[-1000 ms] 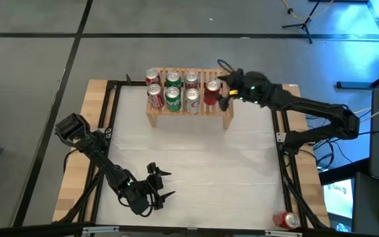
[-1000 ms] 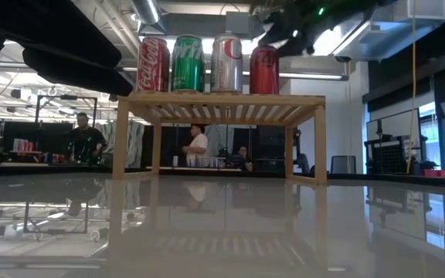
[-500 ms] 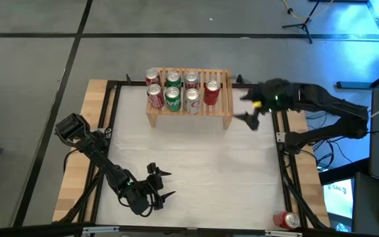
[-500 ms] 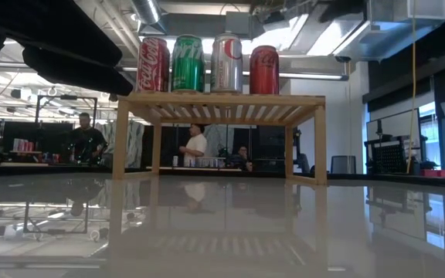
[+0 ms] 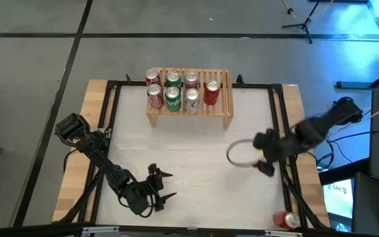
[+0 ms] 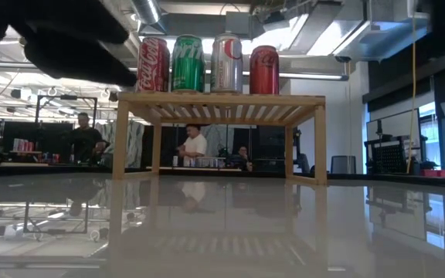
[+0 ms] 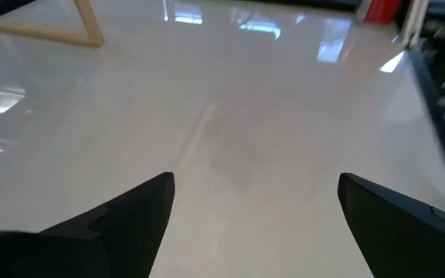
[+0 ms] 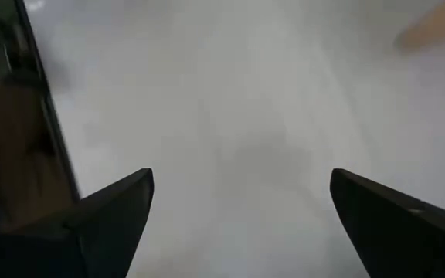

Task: Place canned beverage on shelf
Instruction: Put the red soda can on the shelf aligned with the other red soda can

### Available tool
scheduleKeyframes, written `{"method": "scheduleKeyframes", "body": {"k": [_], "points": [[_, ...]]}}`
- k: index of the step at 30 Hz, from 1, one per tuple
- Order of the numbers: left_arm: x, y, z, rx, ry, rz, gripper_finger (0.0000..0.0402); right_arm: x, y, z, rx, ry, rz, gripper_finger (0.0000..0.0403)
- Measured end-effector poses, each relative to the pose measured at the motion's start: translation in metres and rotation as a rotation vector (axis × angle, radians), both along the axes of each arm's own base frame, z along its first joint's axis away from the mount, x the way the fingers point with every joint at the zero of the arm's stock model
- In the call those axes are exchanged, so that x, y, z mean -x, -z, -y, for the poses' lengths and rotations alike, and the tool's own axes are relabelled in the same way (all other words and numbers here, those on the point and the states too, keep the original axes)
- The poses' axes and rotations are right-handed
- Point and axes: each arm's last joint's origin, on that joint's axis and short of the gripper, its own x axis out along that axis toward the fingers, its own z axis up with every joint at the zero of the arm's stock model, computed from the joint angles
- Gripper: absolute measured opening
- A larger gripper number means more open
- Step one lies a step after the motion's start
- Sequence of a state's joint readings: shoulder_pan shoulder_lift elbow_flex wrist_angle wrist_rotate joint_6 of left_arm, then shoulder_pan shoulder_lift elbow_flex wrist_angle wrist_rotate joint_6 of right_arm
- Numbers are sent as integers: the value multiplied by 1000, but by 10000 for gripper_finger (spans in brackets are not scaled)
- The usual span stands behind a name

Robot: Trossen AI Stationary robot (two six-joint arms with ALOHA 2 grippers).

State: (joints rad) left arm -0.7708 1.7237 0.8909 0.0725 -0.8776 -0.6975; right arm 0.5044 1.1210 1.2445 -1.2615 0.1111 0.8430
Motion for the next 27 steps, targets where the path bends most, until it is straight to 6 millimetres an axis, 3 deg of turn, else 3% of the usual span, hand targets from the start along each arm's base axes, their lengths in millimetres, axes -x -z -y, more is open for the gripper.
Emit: {"method": "scheduleKeyframes", "body": {"k": [7,16,23,27], "points": [[-4,-5,8,101,39,65,354,31,23,-56,-109,14,-113,388],[-13,14,26,165,104,142,354,65,42,-128,-163,42,-231,388],[-16,19,29,201,116,167,354,66,40,-166,-138,62,-324,388],[-16,19,29,219,111,168,354,64,49,-183,-84,76,-431,388]]}}
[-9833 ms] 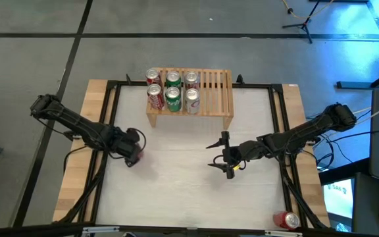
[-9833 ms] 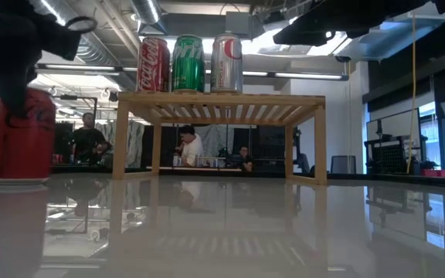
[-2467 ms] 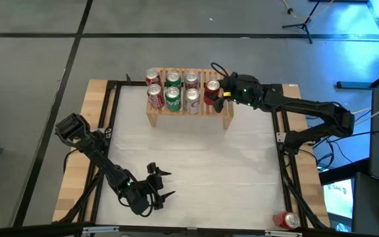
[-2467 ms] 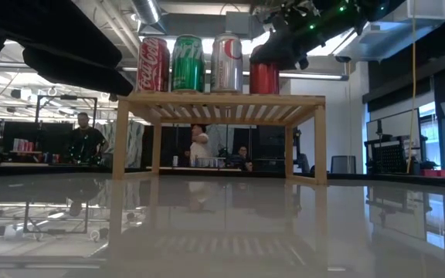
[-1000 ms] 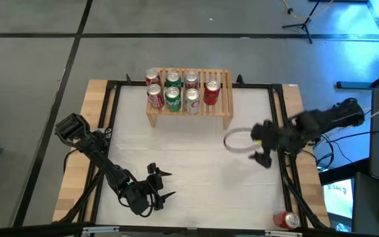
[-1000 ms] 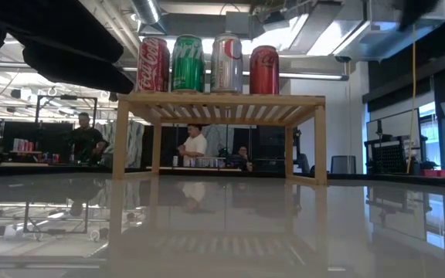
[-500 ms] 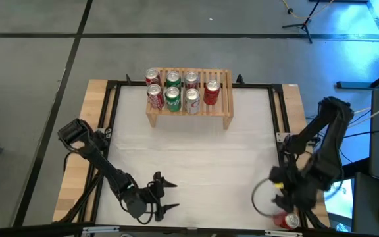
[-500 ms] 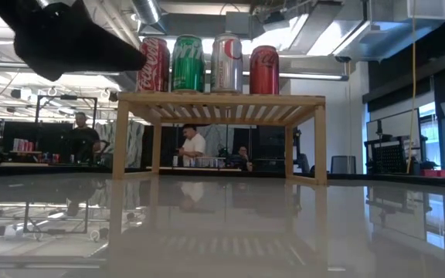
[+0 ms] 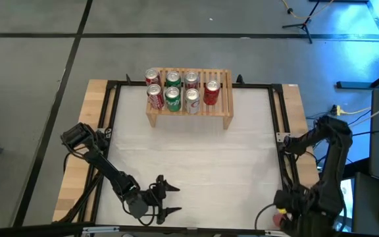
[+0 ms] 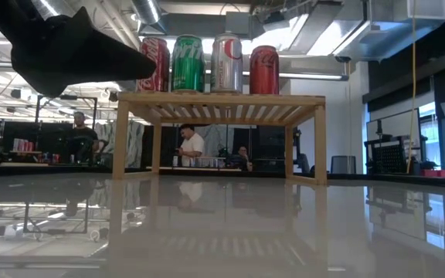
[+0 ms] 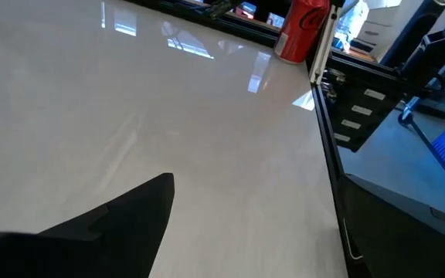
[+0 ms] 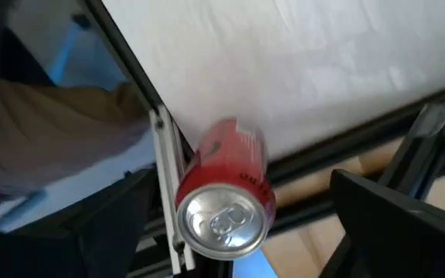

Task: Place canned beverage on shelf
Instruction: Put the red soda can on the shelf aligned with the other red soda can

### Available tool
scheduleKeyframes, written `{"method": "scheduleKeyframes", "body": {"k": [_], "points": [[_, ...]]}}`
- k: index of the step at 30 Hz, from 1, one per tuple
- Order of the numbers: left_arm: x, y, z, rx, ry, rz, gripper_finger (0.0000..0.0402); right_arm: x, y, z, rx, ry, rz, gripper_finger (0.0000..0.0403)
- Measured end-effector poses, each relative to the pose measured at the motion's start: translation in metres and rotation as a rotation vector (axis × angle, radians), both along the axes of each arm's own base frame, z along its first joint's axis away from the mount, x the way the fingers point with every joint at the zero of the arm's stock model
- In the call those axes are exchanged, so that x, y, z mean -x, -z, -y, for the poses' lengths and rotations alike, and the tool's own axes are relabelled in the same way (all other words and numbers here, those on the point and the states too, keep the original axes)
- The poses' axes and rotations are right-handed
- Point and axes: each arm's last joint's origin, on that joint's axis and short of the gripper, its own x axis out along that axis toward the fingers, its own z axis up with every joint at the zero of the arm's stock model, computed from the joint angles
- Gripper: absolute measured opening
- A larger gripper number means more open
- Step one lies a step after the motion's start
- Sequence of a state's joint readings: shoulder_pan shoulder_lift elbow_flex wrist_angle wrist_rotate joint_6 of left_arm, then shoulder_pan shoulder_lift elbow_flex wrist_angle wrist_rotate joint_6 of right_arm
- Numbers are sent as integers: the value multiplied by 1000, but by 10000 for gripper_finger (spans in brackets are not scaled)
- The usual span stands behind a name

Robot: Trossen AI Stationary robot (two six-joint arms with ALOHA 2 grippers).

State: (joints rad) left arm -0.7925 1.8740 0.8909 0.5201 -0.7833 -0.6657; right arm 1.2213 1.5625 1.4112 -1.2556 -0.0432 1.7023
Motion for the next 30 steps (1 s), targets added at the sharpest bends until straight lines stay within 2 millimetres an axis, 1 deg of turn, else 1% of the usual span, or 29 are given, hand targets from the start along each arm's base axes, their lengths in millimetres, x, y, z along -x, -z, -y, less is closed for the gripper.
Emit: {"method": "scheduleKeyframes", "body": {"k": [3,7,11,16,18,21,25,30], "points": [[0,0,0,3,1,-1,354,3,9,-12,15,-19,-52,388],[0,0,0,3,2,-3,354,1,21,-20,42,-9,-114,388],[0,0,0,2,1,-4,354,0,24,-22,41,-29,-100,388],[-2,0,-2,-17,1,-4,354,0,25,-21,60,-29,-107,388],[-2,0,-2,-17,1,-4,354,0,28,-22,62,-30,-108,388],[-2,0,-2,-16,0,-4,354,-1,40,-24,60,-31,-117,388],[-2,0,-2,-14,0,-4,354,-1,54,-30,6,-43,-156,388],[-2,0,-2,-14,-1,-4,354,-1,69,-30,49,-51,-209,388]]}}
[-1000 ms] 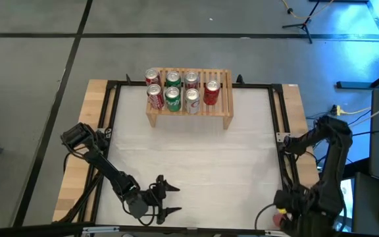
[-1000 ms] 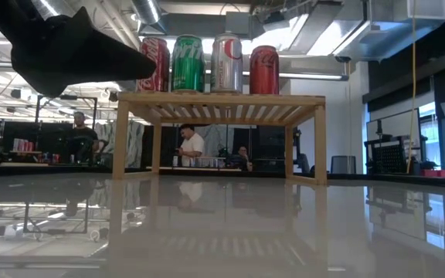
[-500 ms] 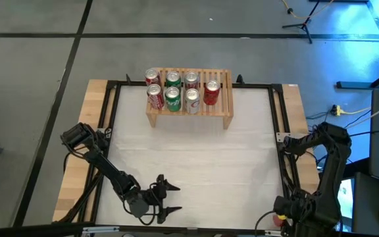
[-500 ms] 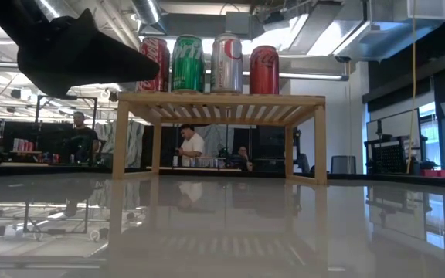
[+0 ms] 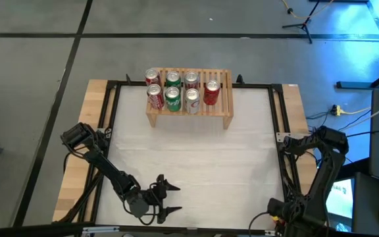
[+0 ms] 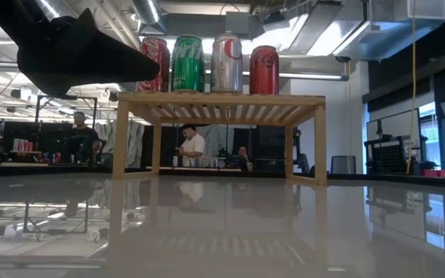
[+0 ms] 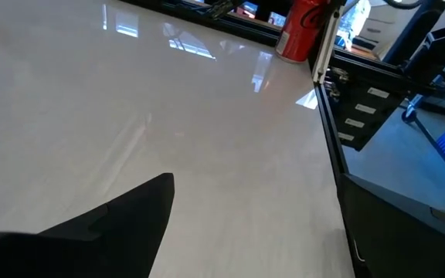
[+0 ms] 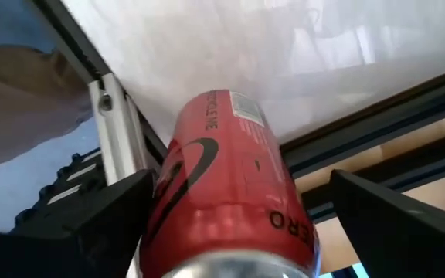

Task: Place canned beverage on shelf
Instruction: Put the red soda can on the shelf aligned with the other red soda can

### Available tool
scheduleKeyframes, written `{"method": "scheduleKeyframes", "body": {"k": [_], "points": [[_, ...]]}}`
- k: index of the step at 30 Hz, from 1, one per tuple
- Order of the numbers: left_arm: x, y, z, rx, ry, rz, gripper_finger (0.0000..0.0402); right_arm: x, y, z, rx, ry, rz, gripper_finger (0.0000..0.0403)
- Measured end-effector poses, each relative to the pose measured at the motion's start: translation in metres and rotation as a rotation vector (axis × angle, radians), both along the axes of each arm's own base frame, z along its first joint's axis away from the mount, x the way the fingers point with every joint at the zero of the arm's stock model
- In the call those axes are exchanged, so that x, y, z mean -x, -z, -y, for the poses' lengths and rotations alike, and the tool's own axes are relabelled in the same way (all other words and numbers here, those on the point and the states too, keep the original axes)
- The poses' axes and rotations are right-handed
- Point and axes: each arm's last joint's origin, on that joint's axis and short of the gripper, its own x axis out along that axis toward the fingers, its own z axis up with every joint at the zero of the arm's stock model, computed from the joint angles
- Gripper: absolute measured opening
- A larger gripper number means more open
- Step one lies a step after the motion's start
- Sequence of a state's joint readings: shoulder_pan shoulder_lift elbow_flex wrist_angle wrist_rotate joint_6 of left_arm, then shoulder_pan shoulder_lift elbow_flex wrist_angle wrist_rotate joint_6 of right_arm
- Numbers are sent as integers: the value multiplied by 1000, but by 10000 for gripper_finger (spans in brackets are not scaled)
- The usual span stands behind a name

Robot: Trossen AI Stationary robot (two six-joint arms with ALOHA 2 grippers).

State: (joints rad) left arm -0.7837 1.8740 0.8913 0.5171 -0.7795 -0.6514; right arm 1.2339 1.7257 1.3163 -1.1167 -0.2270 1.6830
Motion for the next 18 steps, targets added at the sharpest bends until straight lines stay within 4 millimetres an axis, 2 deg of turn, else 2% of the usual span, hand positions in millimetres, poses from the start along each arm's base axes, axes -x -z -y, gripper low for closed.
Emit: {"method": "scheduleKeyframes", "body": {"k": [4,9,10,18], "points": [[0,0,0,0,0,0,354,0,4,0,12,-2,-11,367],[0,0,0,0,0,0,354,-3,2,-1,-11,-8,-13,274],[0,0,0,0,0,0,354,-3,0,-1,-10,-25,-4,267],[0,0,0,3,5,-2,354,-27,-16,8,33,-121,108,267]]}}
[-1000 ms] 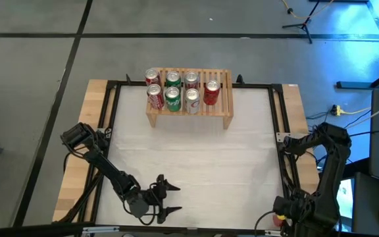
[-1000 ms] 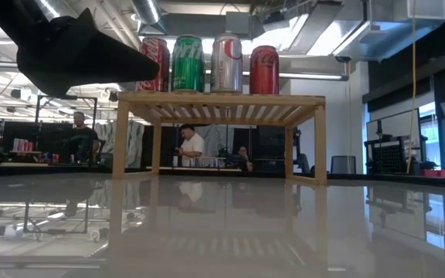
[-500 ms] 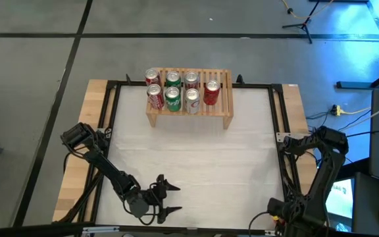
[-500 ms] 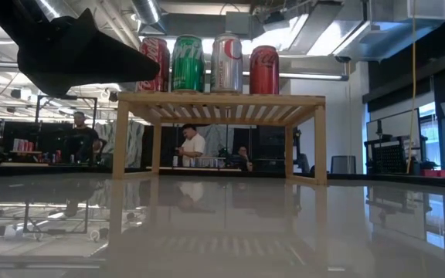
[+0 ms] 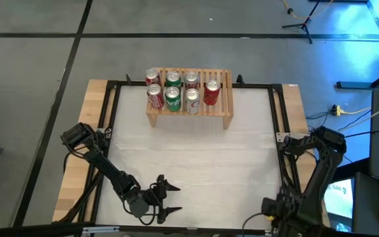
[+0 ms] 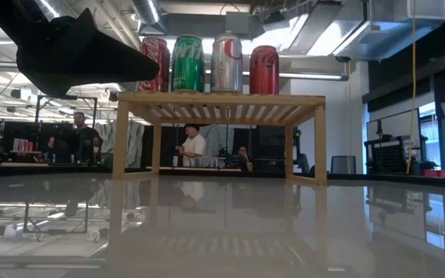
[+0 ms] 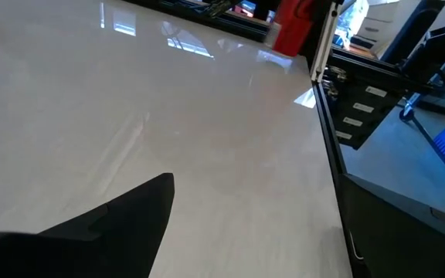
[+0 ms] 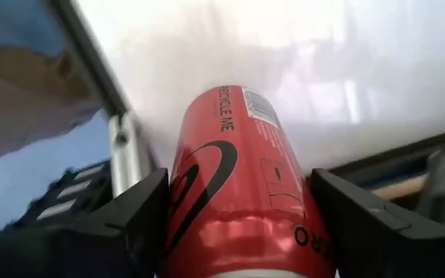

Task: Place canned beverage on shelf
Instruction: Put the red soda can on the shelf aligned with the other red soda can

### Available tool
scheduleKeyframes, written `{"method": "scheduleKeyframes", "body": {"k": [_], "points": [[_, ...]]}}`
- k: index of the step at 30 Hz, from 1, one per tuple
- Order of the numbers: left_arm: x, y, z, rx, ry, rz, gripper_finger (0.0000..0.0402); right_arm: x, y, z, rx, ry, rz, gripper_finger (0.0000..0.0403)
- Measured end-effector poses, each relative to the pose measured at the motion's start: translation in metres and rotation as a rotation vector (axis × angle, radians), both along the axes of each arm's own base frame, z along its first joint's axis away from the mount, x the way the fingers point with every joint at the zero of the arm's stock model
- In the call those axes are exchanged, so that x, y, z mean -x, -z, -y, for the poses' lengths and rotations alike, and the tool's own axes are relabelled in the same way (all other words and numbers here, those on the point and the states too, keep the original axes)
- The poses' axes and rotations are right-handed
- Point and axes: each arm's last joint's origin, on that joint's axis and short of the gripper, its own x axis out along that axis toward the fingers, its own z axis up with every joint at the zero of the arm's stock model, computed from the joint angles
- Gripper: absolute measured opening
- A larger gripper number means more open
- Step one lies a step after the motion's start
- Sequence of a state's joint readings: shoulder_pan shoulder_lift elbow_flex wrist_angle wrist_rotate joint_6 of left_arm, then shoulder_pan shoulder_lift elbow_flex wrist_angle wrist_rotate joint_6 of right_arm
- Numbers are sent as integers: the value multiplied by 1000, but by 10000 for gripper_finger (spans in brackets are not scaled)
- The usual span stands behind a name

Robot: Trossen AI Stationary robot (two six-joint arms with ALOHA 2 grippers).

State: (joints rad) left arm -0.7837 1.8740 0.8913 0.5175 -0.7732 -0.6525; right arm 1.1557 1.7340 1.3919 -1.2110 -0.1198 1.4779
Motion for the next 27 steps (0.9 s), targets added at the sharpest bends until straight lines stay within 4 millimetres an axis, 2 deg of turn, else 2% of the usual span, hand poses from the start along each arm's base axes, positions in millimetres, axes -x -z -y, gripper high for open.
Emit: {"method": "scheduleKeyframes", "body": {"k": [9,19,27], "points": [[0,0,0,1,1,-1,354,-42,0,24,47,-69,84,271],[0,0,0,2,4,-1,354,-100,-1,70,55,-117,111,270],[0,0,1,9,26,-8,354,-125,10,95,-3,-125,113,285]]}}
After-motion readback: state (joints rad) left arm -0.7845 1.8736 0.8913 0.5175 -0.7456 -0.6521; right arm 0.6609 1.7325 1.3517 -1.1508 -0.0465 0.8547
